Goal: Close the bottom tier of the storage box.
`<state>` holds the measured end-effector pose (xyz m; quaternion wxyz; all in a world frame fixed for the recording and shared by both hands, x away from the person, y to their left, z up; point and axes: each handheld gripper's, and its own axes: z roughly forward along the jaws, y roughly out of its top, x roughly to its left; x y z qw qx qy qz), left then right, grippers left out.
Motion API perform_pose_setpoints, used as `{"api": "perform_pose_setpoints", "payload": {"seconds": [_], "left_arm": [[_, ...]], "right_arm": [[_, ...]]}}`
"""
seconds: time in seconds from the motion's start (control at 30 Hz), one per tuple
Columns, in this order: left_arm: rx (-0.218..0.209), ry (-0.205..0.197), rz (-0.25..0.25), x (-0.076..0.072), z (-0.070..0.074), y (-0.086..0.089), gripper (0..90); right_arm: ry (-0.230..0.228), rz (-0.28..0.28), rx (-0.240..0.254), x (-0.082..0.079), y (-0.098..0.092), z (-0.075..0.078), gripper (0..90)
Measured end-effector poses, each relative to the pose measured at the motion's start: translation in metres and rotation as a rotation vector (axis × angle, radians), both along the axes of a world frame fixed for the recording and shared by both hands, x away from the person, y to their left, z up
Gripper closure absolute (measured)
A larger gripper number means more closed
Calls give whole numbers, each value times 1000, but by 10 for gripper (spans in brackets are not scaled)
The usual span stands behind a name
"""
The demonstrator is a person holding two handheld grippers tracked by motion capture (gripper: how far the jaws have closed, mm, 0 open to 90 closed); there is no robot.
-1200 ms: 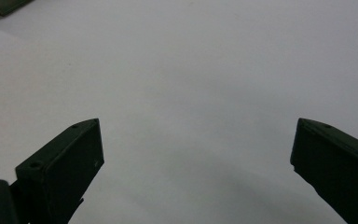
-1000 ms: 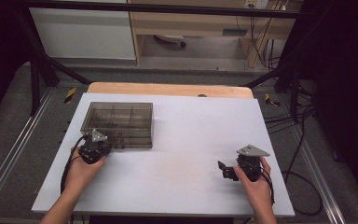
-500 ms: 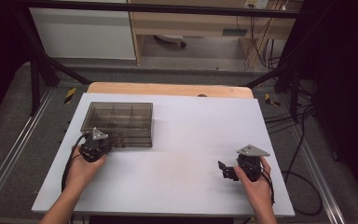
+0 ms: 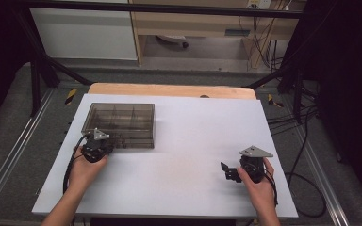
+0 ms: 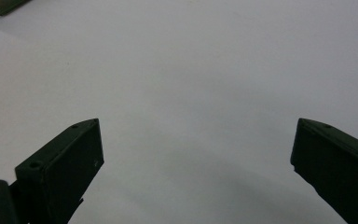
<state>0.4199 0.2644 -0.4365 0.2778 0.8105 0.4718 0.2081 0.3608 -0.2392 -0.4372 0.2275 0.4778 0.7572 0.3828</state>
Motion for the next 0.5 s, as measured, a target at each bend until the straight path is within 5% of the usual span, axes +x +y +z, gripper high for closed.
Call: {"api": "perform_pose_setpoints", "payload": {"seconds": [0.5], "left_arm": [[-10, -27, -5, -2, 2, -3, 898]], "right_arm": [[2, 0, 5, 0, -1, 0, 29]]}}
